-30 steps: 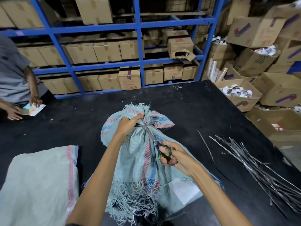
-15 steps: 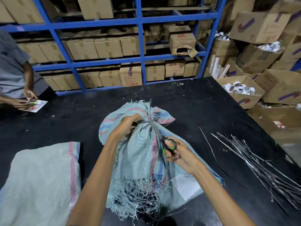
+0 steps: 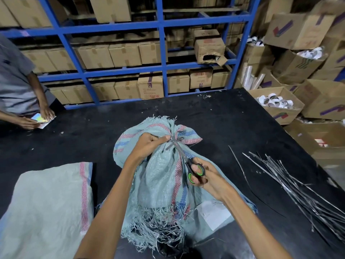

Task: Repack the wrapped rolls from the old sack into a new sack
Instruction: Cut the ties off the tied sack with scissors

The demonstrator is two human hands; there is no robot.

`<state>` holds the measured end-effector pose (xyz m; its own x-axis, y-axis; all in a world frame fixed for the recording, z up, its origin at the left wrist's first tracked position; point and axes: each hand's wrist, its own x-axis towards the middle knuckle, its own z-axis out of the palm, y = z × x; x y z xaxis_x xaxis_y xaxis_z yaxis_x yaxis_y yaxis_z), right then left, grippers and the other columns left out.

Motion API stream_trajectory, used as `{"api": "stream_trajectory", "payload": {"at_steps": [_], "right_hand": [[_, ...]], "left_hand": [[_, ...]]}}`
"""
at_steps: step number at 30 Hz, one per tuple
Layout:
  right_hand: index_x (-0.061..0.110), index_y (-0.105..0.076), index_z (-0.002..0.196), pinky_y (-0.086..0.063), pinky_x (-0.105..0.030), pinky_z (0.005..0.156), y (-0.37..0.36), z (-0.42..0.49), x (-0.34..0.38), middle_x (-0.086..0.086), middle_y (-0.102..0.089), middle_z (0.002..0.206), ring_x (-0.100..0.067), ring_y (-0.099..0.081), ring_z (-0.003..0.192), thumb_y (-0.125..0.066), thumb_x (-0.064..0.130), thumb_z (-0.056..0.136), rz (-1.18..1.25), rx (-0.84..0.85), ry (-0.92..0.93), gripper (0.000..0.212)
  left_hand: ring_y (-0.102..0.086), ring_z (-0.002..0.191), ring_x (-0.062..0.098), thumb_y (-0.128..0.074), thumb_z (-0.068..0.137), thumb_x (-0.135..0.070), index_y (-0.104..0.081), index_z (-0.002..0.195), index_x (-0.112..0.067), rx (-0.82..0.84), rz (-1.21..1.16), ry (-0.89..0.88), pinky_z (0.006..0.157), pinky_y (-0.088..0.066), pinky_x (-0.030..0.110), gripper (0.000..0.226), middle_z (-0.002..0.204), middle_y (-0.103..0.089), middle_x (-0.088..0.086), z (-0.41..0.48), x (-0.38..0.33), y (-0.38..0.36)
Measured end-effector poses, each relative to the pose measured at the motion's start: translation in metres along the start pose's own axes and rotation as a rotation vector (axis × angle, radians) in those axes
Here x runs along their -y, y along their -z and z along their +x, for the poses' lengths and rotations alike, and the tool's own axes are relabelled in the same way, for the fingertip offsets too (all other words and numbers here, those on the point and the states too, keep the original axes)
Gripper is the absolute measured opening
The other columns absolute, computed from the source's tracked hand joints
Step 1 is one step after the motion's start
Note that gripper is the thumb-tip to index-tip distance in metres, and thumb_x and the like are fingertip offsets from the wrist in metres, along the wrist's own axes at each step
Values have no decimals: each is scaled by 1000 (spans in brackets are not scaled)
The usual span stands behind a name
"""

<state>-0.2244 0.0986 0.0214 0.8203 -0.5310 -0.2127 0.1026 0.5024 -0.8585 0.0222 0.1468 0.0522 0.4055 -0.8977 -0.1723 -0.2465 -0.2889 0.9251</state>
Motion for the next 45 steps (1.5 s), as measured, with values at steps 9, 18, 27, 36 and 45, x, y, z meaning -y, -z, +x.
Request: {"api": "stream_trajectory", "payload": {"at_steps": [9,18,27,36,45], "right_hand": [[21,-22,85,-40,-41,68,4,0,-10,9,-30,51,-24,-37,56,-90,31,72,-357,-17,65,70],[24,-24,84,-24,-36,65,4,-4,-18,10,-34,58,-16,-25,62,-91,36,70,-528,-115,203,69],[19,-23,88,-33,-32,77,4,7,-10,-5,-40,57,-19,-42,62,-79,12,85,-469,-87,156,57],[17,-25,93,-47,-21,74,0,17,9,-14,-45,59,-12,-56,53,-76,10,87,-517,-29,124,52],[7,-37,84,-45,-22,56,10,17,38,-29,-70,72,-16,-65,58,-85,20,79,-583,-243,236,49]], "left_hand": [[-27,47,21,-80,74,-54,-30,43,-19,-104,-31,51,56,-24,35,69,46,-30,2,8,2,-6],[-40,53,26,-82,68,-59,-39,49,-11,-124,-169,75,58,-31,34,68,56,-42,9,4,3,-11],[-37,55,29,-79,75,-58,-48,58,-6,-120,-297,79,55,-31,34,63,64,-42,14,-1,14,-22],[-37,49,21,-77,79,-54,-47,55,-9,-156,-353,117,52,-31,30,60,57,-42,9,0,19,-27],[-53,68,26,-76,58,-81,-62,82,-16,-210,-283,198,66,-42,36,70,79,-58,11,10,24,-33]]}}
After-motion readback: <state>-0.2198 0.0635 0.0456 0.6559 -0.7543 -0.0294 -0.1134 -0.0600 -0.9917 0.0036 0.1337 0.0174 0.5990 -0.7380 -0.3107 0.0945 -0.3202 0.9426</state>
